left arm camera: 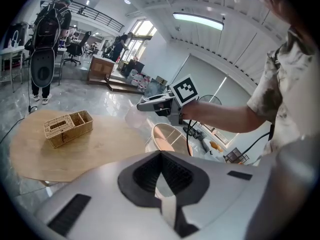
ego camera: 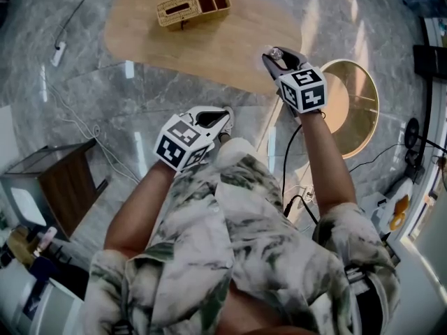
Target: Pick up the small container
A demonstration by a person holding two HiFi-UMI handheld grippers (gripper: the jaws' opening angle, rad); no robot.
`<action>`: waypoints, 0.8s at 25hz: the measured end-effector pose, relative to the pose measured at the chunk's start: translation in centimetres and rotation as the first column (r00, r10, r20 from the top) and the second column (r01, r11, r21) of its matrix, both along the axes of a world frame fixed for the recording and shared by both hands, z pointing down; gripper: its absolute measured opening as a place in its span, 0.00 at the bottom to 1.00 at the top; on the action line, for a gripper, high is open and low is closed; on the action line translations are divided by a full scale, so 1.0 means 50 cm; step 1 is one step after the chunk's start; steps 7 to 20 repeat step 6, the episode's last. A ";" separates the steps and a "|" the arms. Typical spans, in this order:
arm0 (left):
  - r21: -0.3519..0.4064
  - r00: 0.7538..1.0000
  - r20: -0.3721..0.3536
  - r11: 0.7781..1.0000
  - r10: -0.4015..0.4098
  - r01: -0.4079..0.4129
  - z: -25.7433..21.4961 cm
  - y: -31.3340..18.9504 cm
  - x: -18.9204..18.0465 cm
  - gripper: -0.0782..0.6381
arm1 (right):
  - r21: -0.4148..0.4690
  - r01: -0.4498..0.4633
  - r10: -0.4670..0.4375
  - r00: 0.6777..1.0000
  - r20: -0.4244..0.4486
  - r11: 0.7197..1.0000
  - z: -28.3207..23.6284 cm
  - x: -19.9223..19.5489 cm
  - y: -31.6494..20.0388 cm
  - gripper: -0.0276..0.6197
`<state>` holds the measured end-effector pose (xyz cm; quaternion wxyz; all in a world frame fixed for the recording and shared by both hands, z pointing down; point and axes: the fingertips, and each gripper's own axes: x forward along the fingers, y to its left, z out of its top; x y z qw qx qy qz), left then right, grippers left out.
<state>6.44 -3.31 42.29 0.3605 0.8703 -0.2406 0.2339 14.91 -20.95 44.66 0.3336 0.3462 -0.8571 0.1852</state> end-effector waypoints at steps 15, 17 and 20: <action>-0.004 1.000 0.003 1.000 -0.004 0.004 -0.002 -0.017 0.017 0.14 | -0.007 0.009 -0.009 1.000 -0.006 1.000 0.017 0.015 -0.023 0.29; -0.004 1.000 0.003 1.000 -0.004 0.004 -0.002 -0.017 0.017 0.14 | -0.007 0.009 -0.009 1.000 -0.006 1.000 0.017 0.015 -0.023 0.29; -0.004 1.000 0.003 1.000 -0.004 0.004 -0.002 -0.017 0.017 0.14 | -0.007 0.009 -0.009 1.000 -0.006 1.000 0.017 0.015 -0.023 0.29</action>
